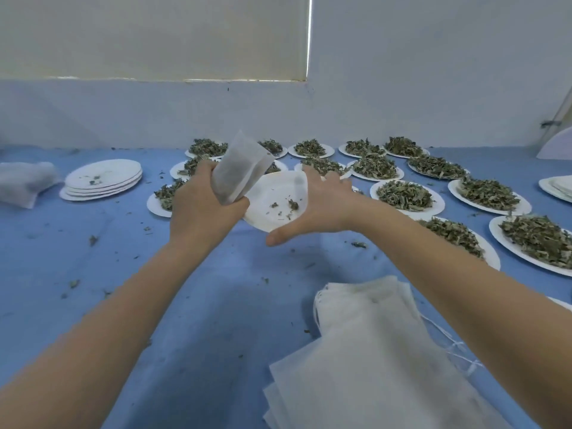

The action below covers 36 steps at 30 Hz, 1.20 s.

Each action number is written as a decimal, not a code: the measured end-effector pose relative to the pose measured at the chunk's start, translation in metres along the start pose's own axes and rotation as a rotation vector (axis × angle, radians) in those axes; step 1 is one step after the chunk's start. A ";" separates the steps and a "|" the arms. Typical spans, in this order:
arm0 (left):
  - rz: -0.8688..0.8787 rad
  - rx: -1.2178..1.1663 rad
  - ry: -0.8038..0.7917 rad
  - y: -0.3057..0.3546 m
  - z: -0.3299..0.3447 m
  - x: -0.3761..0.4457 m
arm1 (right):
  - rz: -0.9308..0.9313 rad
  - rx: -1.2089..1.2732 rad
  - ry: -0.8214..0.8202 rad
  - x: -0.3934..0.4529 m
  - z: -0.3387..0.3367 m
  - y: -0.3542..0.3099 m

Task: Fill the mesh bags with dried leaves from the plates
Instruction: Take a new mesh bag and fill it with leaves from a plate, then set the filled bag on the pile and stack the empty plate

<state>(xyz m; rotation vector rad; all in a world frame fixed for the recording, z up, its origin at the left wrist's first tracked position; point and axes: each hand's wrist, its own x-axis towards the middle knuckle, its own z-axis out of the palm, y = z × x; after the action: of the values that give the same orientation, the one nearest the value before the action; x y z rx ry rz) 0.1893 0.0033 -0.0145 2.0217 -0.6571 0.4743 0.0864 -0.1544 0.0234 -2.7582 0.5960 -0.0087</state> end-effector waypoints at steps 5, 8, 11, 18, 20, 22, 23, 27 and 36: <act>-0.124 0.077 0.065 -0.029 -0.047 0.021 | -0.107 0.018 0.011 0.030 0.012 -0.065; -0.208 0.162 0.075 -0.056 -0.072 0.034 | -0.157 0.037 -0.027 0.055 0.025 -0.105; -0.311 0.190 0.100 -0.084 -0.093 0.049 | -0.191 0.043 -0.062 0.084 0.041 -0.147; -0.475 0.316 0.195 -0.171 -0.132 0.103 | -0.249 0.078 -0.062 0.174 0.073 -0.244; -0.530 0.347 0.204 -0.200 -0.139 0.119 | -0.257 0.086 -0.046 0.200 0.086 -0.271; -0.584 0.362 0.186 -0.227 -0.143 0.134 | -0.263 0.090 -0.034 0.225 0.100 -0.293; -0.607 0.363 0.171 -0.239 -0.145 0.141 | -0.261 0.087 -0.033 0.236 0.108 -0.303; -0.660 0.394 0.128 -0.286 -0.149 0.165 | -0.238 0.081 -0.020 0.273 0.132 -0.328; -0.368 0.942 0.037 -0.327 -0.155 0.173 | -0.208 -0.092 0.057 0.309 0.159 -0.341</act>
<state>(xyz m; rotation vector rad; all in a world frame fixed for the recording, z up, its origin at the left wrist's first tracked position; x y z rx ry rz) 0.5159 0.2319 -0.0552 2.9196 0.0195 0.6680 0.5167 0.0635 -0.0414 -2.9056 0.3281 -0.1094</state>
